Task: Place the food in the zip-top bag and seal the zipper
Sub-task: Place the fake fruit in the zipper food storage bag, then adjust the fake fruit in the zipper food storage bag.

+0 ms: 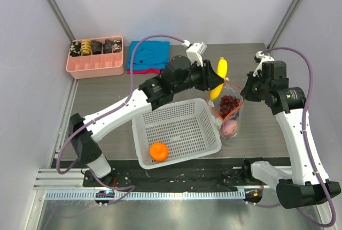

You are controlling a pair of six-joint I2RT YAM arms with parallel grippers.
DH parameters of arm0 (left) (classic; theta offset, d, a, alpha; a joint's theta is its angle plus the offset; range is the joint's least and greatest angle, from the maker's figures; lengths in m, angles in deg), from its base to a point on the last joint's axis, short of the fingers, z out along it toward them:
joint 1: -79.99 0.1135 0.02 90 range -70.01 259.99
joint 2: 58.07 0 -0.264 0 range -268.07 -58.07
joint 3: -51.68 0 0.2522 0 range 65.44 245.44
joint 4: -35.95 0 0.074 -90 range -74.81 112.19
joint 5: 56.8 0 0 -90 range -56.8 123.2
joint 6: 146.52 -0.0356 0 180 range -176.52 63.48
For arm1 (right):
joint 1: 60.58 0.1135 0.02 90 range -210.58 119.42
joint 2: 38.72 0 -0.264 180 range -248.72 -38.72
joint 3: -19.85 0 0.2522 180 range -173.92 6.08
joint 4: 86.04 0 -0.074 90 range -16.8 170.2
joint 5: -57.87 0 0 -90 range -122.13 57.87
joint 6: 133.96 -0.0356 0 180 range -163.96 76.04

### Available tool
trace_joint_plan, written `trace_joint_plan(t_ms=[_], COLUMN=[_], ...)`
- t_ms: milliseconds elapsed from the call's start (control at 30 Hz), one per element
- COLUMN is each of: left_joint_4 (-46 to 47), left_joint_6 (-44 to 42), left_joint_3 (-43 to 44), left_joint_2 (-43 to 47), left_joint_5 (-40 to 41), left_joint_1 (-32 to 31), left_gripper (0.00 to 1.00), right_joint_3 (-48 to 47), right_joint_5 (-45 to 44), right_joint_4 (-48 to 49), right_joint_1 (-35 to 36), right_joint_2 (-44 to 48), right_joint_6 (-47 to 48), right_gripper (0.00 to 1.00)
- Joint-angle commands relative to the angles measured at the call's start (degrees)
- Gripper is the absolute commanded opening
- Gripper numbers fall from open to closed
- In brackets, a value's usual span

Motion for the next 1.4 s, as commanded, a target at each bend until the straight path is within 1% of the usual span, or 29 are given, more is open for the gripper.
trace_joint_plan(t_ms=[0, 33, 133, 267, 367, 400, 567, 633, 700, 767, 800, 833, 867, 900, 967, 1000, 1033, 1067, 1100, 1133, 1167, 1200, 1233, 1267, 1300, 1333, 1367], left_joint_4=[13.09, 16.49, 18.46, 18.11, 15.84, 15.39, 13.02, 10.29, 8.46, 8.27, 8.00, 7.57, 7.56, 7.48, 6.86, 6.16, 3.20, 0.73, -2.16, -6.80, -14.94, -18.85, -21.33, -26.23, -28.54, -30.56, -35.54], left_joint_6=[6.29, 6.38, 6.47, 5.06, 4.63, 4.45, 3.48, 3.57, 3.40, 2.09, 1.73, 1.20, -0.63, -1.78, -3.98, -7.47, -9.42, -12.05, -17.82, -21.09, -23.30, -26.80, -28.84, -31.30, -34.45, -41.01, -44.38], left_joint_3=[-4.15, -5.39, -8.64, -10.93, -10.24, -9.88, -9.36, -8.83, -8.39, -8.65, -8.65, -8.74, -8.65, -8.65, -8.48, -8.47, -8.21, -8.04, -7.60, -5.77, -5.23, -5.40, -6.36, -7.41, -9.94, -11.27, -12.42], left_joint_2=[-0.56, -0.56, -0.90, -2.05, -2.84, -3.02, -2.40, -2.31, -1.79, -1.09, -0.13, 0.58, 1.20, 2.77, 4.71, 6.81, 8.22, 9.45, 11.64, 12.44, 13.06, 14.98, 16.13, 17.54, 18.77, 21.13, 21.94], left_joint_5=[10.39, 11.71, 12.60, 13.22, 12.43, 12.16, 9.44, 8.21, 8.20, 7.94, 8.20, 8.99, 9.00, 9.00, 10.13, 10.14, 9.27, 7.78, 5.85, 6.09, 6.53, 6.19, 5.05, -1.92, -5.82, -9.34, -12.07], left_joint_1=[-1.86, -2.47, -3.96, -5.64, -5.73, -5.73, -5.82, -5.99, -5.99, -5.99, -5.99, -5.99, -5.99, -5.99, -5.99, -5.64, -5.47, -5.12, -4.50, -4.15, -4.06, -3.54, -1.62, -0.38, 0.85, 2.26, 3.49], left_gripper=[0.07, 0.08, 0.10, 0.10, 0.12, 0.17, 0.32, 0.41, 0.50, 0.56, 0.63, 0.64, 0.66, 0.72, 0.76, 0.79, 0.81, 0.90, 0.94, 0.98, 1.00, 1.00, 1.00, 1.00, 1.00, 1.00, 1.00], right_joint_3=[-1.12, -1.03, -1.03, -1.29, -1.73, -1.91, -1.73, -1.56, -1.38, -1.38, -1.47, -1.47, -1.47, -1.47, -1.38, -1.38, -1.38, -1.38, -1.38, -1.29, -1.12, -1.03, -0.94, -0.68, -0.50, -0.41, -0.33], right_joint_5=[-0.04, -0.04, -0.04, 0.04, 0.13, 0.13, 0.22, 0.40, 0.31, 0.40, 0.48, 0.31, 0.39, 0.40, 0.40, 0.48, 0.48, 0.48, 0.48, 0.57, 0.75, 0.83, 0.92, 1.27, 1.45, 1.45, 1.62], right_joint_4=[2.52, 2.61, 2.69, 2.87, 2.87, 2.78, 2.96, 3.13, 3.22, 3.14, 3.13, 3.13, 3.22, 3.22, 3.31, 3.31, 3.40, 3.49, 3.49, 3.40, 3.49, 3.49, 3.57, 3.84, 3.84, 4.01, 4.10], right_joint_1=[0.15, 0.15, 0.15, 0.15, 0.15, 0.24, 0.15, 0.15, 0.15, 0.24, 0.15, 0.15, 0.24, 0.15, 0.15, 0.15, 0.24, 0.15, 0.15, 0.15, 0.15, 0.24, 0.15, 0.15, 0.15, 0.24, 0.33], right_joint_2=[1.49, 1.58, 1.14, 0.53, 0.52, 0.44, 0.44, 0.44, 0.52, 0.61, 0.70, 0.70, 0.70, 0.70, 0.70, 0.79, 0.88, 0.88, 0.96, 1.05, 1.31, 1.23, 1.31, 1.32, 1.23, 1.23, 1.31], right_joint_6=[-0.49, -0.57, -0.84, -1.10, -1.19, -1.10, -0.93, -1.10, -0.92, -0.84, -0.58, -0.49, -0.57, -0.31, -0.31, -0.31, -0.31, -0.31, -0.14, -0.22, -0.14, -0.05, -0.05, -0.13, -0.13, -0.40, -0.49], right_gripper=[0.01, 0.01, 0.01, 0.01, 0.01, 0.01, 0.01, 0.01, 0.01, 0.01, 0.01, 0.01, 0.01, 0.01, 0.01, 0.01, 0.01, 0.01, 0.01, 0.01, 0.01, 0.01, 0.01, 0.01, 0.01, 0.01, 0.01])
